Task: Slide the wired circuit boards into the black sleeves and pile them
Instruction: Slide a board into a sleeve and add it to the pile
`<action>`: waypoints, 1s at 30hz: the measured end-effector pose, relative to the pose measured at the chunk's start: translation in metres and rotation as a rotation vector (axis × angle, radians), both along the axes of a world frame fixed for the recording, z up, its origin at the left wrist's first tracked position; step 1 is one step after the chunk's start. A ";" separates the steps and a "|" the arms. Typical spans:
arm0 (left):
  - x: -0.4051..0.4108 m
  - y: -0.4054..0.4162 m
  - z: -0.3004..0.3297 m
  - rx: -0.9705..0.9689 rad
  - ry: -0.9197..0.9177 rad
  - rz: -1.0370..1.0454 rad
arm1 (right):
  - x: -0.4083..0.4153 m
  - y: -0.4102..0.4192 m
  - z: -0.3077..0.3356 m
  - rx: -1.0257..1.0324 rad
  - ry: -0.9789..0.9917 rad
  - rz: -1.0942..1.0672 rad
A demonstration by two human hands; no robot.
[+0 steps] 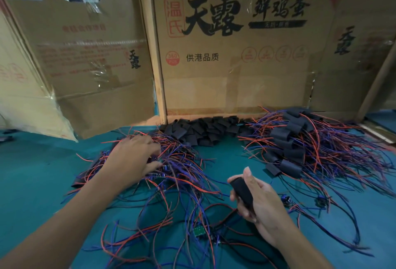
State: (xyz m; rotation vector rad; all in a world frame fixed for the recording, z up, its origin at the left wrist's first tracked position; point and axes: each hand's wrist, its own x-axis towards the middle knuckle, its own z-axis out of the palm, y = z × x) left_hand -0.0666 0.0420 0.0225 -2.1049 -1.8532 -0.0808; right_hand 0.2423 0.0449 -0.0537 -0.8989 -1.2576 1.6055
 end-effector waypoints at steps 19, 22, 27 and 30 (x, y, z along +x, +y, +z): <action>0.082 -0.084 0.014 0.390 -1.191 -0.013 | 0.010 0.005 -0.004 -0.124 0.011 -0.071; 0.096 -0.077 -0.008 0.402 -1.474 -0.037 | 0.009 0.003 -0.003 -0.160 0.040 -0.073; 0.108 -0.069 -0.027 0.508 -1.870 -0.007 | 0.007 0.003 -0.002 -0.173 0.026 -0.109; 0.113 -0.063 -0.029 0.597 -1.894 0.006 | 0.006 0.004 -0.002 -0.183 0.020 -0.120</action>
